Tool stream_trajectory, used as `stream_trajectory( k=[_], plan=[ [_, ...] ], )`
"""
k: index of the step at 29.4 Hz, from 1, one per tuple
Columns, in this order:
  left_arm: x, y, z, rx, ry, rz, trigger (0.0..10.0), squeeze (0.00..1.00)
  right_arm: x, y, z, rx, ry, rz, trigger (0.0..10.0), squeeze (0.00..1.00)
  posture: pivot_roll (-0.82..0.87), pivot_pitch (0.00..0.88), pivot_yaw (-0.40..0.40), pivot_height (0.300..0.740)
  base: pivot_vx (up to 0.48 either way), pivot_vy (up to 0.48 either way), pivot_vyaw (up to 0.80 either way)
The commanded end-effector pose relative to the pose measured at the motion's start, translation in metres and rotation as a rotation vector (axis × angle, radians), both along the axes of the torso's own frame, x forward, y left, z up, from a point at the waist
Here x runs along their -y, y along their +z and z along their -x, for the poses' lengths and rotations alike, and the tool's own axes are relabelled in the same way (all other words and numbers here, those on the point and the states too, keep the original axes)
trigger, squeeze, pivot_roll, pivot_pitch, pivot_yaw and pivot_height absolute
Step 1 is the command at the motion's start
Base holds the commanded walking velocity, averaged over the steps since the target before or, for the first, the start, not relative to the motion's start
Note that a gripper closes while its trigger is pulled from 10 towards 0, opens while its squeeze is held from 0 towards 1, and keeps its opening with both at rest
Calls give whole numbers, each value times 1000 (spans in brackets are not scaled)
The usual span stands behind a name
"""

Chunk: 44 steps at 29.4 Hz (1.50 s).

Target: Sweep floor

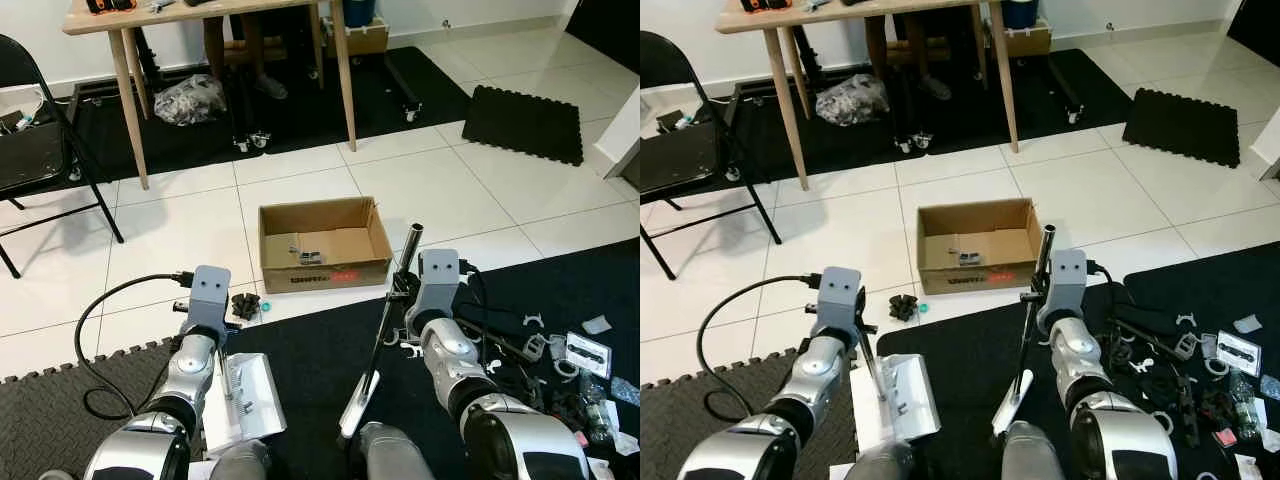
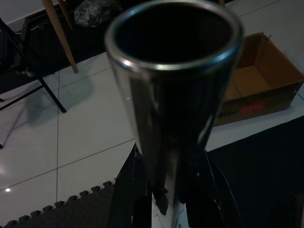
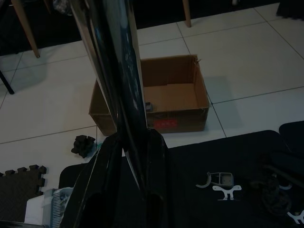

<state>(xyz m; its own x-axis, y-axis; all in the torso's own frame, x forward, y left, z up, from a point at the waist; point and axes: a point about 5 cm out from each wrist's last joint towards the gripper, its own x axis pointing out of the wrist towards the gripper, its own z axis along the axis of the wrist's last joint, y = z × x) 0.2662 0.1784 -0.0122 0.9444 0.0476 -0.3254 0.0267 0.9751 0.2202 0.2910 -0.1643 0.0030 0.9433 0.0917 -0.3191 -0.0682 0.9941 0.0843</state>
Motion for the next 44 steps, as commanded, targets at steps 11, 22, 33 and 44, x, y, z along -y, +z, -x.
stream_trajectory(
  k=[11,22,33,44],
  plan=[
    [-19,-20,21,-135,67,-65,10000,0,-1,-11,10,-59,5,7,10000,0,-24,0,45,740,0,0,0],
    [-19,-20,21,-137,66,-70,10000,0,-1,-11,10,-62,1,8,10000,0,-24,0,44,740,0,0,0],
    [-19,-19,20,-137,71,-71,10000,0,-1,-11,9,-61,-5,7,10000,0,-24,1,44,740,0,0,0],
    [-19,-19,20,-138,72,-75,10000,0,-1,-11,9,-62,-6,6,10000,0,-23,2,44,740,0,0,0]
  ],
)
